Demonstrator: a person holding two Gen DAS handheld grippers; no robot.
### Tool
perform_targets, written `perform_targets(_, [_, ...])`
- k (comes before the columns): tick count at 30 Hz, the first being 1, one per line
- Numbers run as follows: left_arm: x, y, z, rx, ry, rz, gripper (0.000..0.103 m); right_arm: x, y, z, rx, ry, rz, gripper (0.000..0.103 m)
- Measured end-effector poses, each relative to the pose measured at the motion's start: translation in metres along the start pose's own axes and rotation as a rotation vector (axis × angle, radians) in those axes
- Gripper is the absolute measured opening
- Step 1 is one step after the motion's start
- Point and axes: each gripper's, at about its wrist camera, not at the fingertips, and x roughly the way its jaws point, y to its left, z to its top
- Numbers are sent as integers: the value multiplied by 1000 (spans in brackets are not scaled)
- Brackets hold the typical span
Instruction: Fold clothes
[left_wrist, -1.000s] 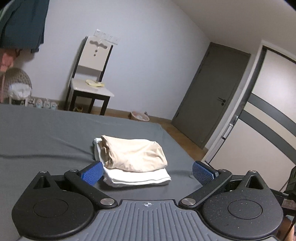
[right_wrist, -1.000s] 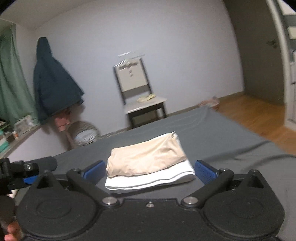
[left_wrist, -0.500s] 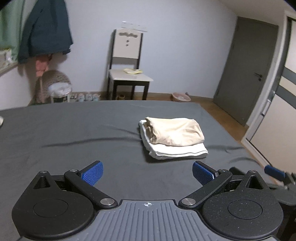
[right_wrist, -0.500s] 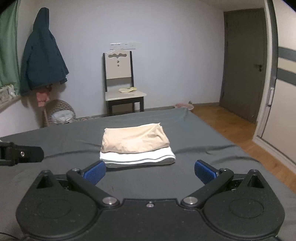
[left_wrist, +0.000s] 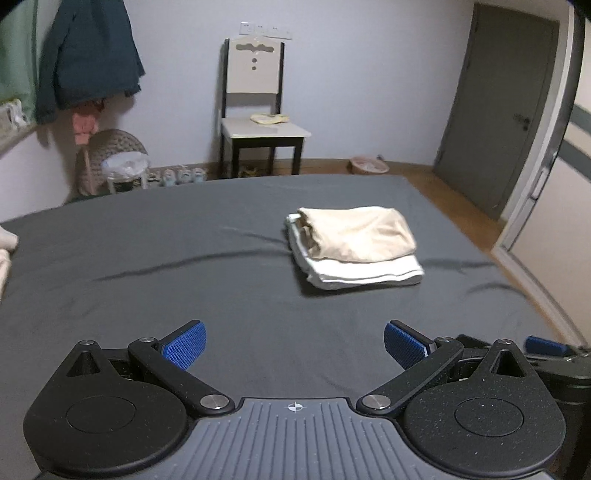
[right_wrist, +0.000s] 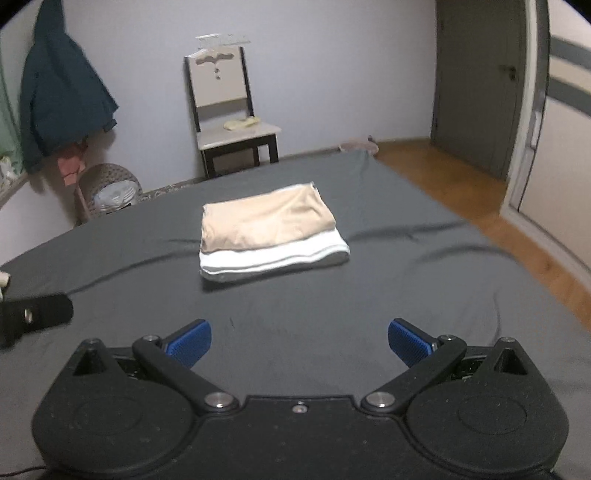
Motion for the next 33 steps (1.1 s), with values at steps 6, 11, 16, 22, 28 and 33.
perform_targets(6, [9, -20, -11, 155, 25, 105, 103, 7, 1, -10, -51, -22, -57, 103])
perform_targets(11, [7, -26, -12, 166, 19, 78, 103, 8, -3, -16, -47, -33, -63, 103])
perform_targets(16, [11, -21, -13, 125, 38, 50, 103, 12, -7, -17, -40, -13, -46, 103])
perform_targets(22, [18, -14, -16, 74, 59, 36, 103, 13, -7, -18, -40, -4, -30, 103])
perform_targets(28, [22, -12, -19, 57, 72, 29, 103, 11, -5, -21, -54, -15, -33, 103])
perform_targets(33, [22, -11, -19, 61, 79, 34, 103, 10, -4, -22, -62, -20, -40, 103])
